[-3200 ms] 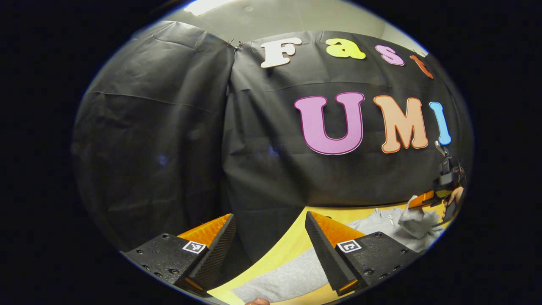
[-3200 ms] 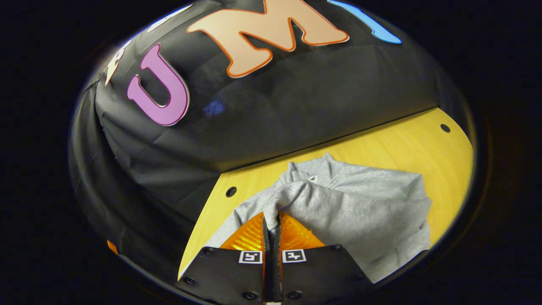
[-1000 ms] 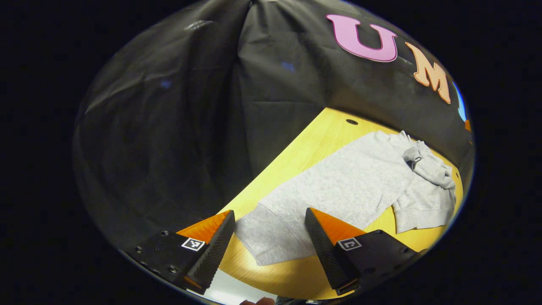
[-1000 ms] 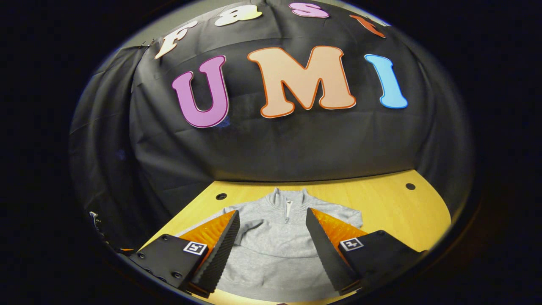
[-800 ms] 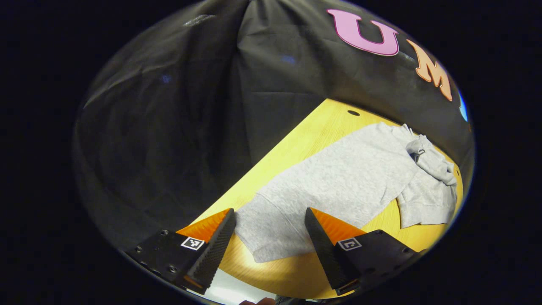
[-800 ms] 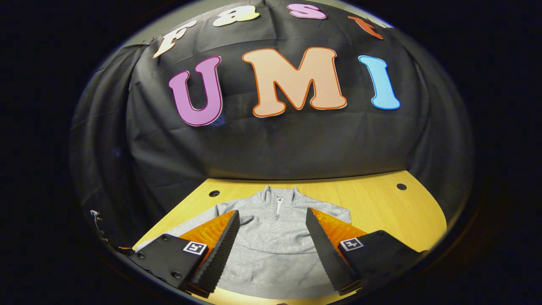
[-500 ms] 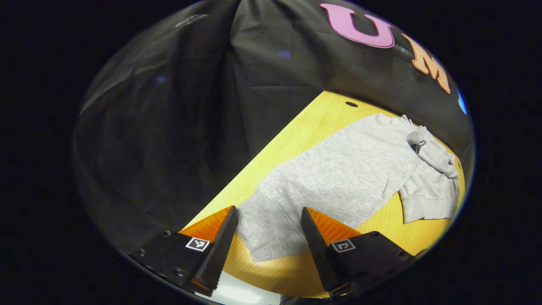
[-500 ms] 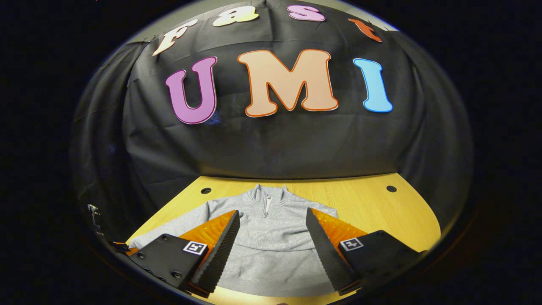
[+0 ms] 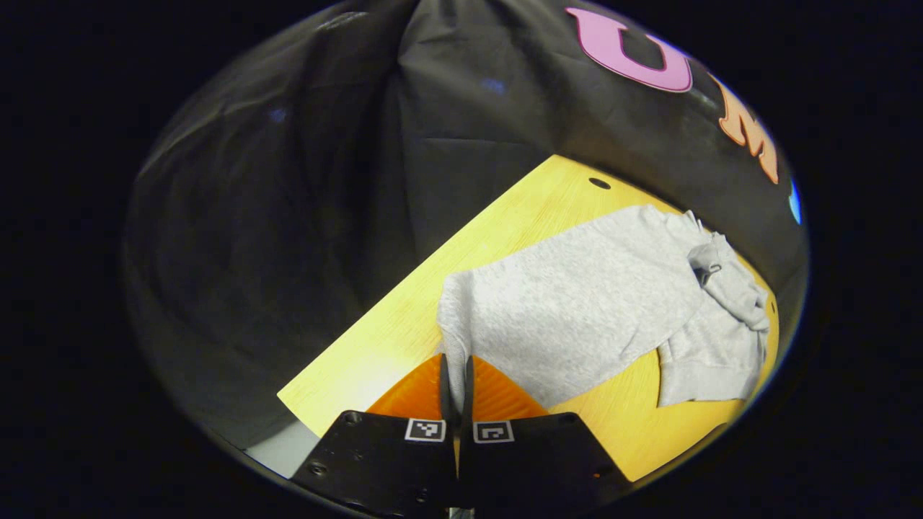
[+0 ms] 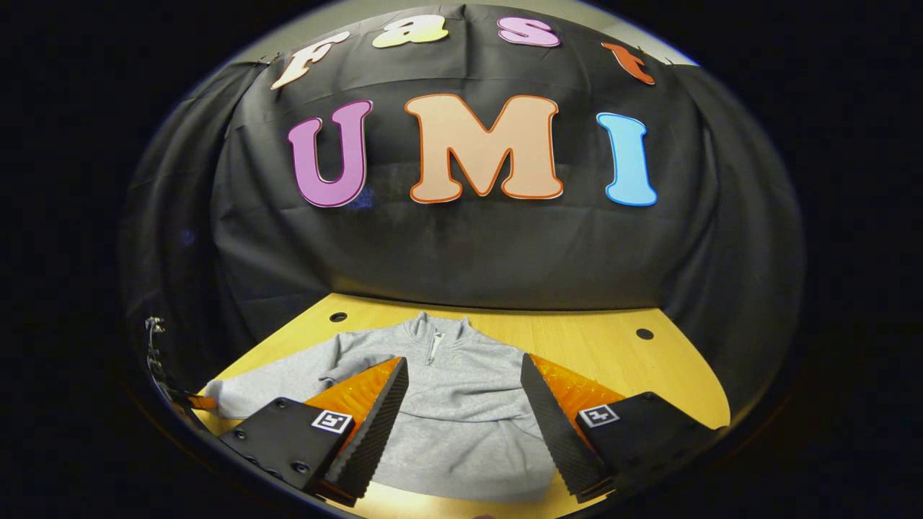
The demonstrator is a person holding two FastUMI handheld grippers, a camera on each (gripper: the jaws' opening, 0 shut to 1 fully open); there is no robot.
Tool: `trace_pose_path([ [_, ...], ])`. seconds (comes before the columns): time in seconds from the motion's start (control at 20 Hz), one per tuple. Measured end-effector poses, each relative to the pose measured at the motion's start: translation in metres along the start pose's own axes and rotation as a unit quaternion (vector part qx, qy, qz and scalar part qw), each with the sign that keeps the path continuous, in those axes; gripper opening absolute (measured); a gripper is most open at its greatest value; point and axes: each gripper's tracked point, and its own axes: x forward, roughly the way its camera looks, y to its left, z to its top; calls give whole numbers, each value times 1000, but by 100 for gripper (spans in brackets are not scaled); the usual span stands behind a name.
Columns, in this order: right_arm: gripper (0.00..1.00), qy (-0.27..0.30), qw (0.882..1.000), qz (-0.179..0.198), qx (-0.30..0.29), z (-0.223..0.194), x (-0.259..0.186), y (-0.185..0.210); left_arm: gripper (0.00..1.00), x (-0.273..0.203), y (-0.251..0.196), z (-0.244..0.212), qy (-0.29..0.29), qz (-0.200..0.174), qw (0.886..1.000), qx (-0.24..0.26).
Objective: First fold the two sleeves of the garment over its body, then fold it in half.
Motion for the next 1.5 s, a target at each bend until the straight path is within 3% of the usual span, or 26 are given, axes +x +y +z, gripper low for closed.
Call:
trace_pose_path([
  [0.05,94,-4,1000,-2,1,1,-2,-3,0,-1,1,4,1,4,1000,-3],
  [0.3,98,-8,1000,0,6,1,-9,-13,0,-12,-14,46,-37,-4,999,-6],
  [0.6,94,-11,1000,-6,10,-4,-22,-33,0,-21,-71,104,-84,-41,996,-1],
  [0.65,98,-9,1000,-7,13,-7,-24,-37,0,-22,-83,114,-92,-49,995,5],
  [0.95,94,-6,999,-22,26,-17,-40,-62,0,-34,-159,149,-117,-107,987,35],
  [1.15,98,-4,999,-30,39,-25,-52,-74,0,-42,-215,170,-133,-149,979,48],
  [1.5,98,-1,998,-46,46,-33,-68,-99,0,-56,-319,181,-146,-212,961,98],
])
